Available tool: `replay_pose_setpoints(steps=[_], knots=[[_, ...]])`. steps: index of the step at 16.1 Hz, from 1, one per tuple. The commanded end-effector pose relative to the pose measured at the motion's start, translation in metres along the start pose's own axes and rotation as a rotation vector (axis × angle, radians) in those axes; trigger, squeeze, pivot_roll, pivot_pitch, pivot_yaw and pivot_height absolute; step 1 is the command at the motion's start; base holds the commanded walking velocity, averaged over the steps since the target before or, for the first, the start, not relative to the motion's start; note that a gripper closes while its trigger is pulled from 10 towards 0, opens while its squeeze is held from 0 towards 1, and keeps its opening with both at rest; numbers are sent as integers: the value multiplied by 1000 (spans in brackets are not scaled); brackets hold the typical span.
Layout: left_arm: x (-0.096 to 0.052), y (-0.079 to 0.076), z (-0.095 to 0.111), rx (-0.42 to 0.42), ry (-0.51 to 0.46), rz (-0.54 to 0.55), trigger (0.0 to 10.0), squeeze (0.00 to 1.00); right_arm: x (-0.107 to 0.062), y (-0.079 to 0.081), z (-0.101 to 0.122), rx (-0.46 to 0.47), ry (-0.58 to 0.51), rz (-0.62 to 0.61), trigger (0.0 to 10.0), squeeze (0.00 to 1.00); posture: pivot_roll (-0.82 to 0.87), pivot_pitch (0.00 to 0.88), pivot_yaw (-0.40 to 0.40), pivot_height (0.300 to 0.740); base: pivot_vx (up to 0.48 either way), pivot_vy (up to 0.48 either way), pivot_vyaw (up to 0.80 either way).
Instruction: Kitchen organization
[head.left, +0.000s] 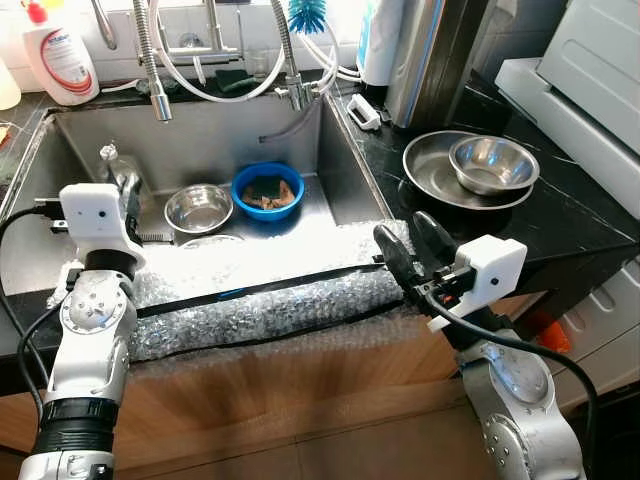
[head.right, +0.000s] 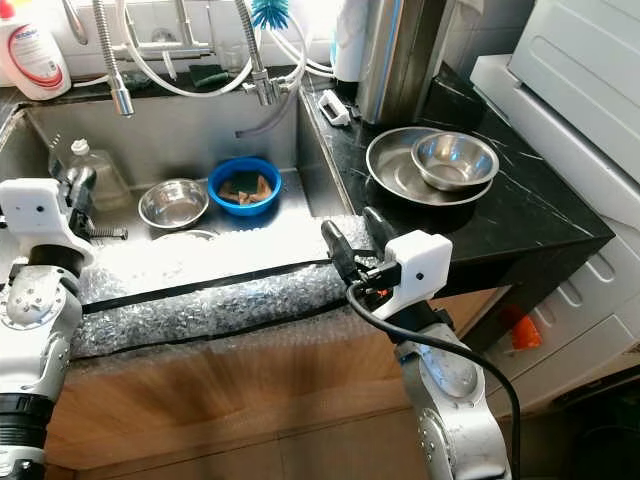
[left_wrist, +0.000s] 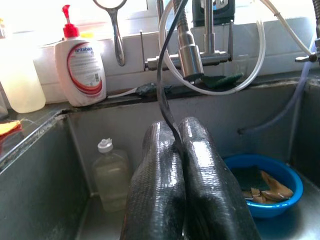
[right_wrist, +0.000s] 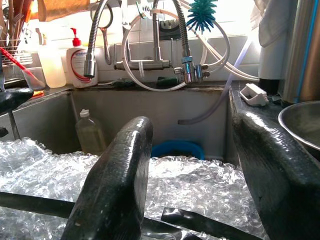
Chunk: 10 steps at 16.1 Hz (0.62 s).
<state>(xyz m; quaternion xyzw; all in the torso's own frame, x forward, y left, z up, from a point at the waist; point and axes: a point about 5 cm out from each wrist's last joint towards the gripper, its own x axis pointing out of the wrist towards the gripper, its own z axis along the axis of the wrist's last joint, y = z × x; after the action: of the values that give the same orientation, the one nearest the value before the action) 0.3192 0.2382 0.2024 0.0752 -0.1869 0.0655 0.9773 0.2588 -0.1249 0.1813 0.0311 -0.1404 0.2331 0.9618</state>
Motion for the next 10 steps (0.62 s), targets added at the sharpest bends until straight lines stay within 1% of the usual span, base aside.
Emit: replay_pose_setpoints(steps=[1,4,5,6,7,8,9,10], knots=[[0,-3,-2,-3,-1,-17,10000,0,0,1,6,-9,-19,-1,10000,0,49,118,-21,740,0,0,0],[-3,-3,-10,-13,32,-26,10000,0,1,3,5,-3,-19,3,10000,0,51,118,-21,740,0,0,0],[-5,-3,-14,-9,58,-29,10000,0,2,4,4,0,-19,9,10000,0,53,117,-21,740,0,0,0],[-5,-2,-15,-24,63,-23,10000,0,2,4,4,0,-19,10,10000,0,51,115,-20,740,0,0,0],[-5,-2,-16,-34,66,-24,10000,145,3,4,4,-1,-17,13,10000,0,53,113,-19,740,0,0,0],[-5,-2,-16,-38,65,-26,10000,384,3,5,4,0,-16,15,10000,0,52,111,-19,740,0,0,0],[-5,-2,-16,-39,67,-30,10000,1000,3,5,3,0,-16,15,10000,0,51,110,-18,740,0,0,0],[-5,-3,-17,-44,72,-31,10000,1000,3,5,3,1,-16,15,10000,0,50,106,-18,740,0,0,0]])
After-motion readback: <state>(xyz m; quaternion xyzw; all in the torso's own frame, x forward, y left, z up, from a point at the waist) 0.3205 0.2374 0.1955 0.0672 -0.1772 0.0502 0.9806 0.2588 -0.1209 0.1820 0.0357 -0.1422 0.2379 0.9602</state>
